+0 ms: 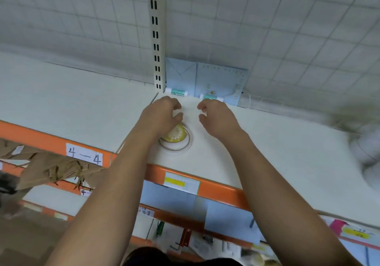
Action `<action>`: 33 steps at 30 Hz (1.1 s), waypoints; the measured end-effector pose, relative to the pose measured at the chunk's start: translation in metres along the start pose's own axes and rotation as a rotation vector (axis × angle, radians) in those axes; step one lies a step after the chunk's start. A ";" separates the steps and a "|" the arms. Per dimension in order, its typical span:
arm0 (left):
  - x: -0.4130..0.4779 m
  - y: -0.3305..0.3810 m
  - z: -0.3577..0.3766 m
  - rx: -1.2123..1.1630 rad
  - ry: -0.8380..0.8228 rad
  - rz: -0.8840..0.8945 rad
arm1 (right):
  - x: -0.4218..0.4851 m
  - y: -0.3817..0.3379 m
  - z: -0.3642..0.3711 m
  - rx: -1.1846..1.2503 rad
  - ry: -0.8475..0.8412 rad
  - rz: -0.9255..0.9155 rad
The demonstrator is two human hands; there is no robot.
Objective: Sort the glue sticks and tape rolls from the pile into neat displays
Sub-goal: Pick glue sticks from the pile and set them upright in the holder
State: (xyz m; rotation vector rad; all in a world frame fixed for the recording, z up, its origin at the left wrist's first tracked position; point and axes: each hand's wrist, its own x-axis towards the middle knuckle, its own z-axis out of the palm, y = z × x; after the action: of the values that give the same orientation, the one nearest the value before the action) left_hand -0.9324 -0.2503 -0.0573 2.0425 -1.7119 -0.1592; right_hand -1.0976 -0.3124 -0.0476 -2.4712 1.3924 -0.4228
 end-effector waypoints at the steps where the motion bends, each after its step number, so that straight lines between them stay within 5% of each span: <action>1: 0.006 -0.001 0.004 0.001 -0.006 0.006 | 0.005 0.001 0.003 -0.012 0.007 0.015; 21: 0.111 -0.050 0.035 0.094 -0.082 0.290 | 0.084 0.007 0.040 -0.370 0.052 0.326; 33: 0.110 -0.049 0.032 0.116 -0.078 0.261 | 0.045 -0.024 0.022 -0.057 0.145 0.301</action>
State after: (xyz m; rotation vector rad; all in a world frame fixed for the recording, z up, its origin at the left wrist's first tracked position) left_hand -0.8762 -0.3587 -0.0839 1.8905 -2.0603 -0.0557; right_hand -1.0485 -0.3371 -0.0539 -2.2579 1.8236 -0.5082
